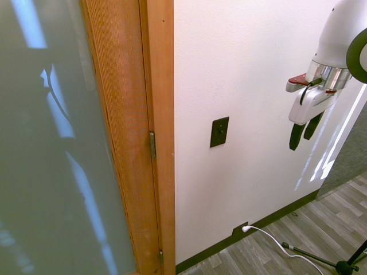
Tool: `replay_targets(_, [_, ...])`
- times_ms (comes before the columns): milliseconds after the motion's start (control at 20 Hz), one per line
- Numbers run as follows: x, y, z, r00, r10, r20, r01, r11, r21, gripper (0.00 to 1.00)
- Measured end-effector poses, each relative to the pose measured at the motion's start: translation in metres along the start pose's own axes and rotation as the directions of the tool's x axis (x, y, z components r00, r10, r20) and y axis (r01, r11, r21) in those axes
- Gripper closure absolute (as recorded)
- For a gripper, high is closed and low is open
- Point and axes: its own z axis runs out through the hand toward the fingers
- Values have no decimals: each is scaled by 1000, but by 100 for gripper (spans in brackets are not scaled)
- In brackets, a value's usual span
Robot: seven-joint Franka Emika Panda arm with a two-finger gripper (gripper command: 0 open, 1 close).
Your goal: Turn off the light
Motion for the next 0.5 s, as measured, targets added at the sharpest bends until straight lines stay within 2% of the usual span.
replay_targets(150, [1, -1, 0, 1000, 3, -5, -3, 1000, 2, 0])
replay_targets(250, [8, -9, -3, 999, 13, -40, -12, 1000, 29, 0])
replay_targets(500, [42, -55, 3, 992, 55, -113, -45, 995, 92, 0])
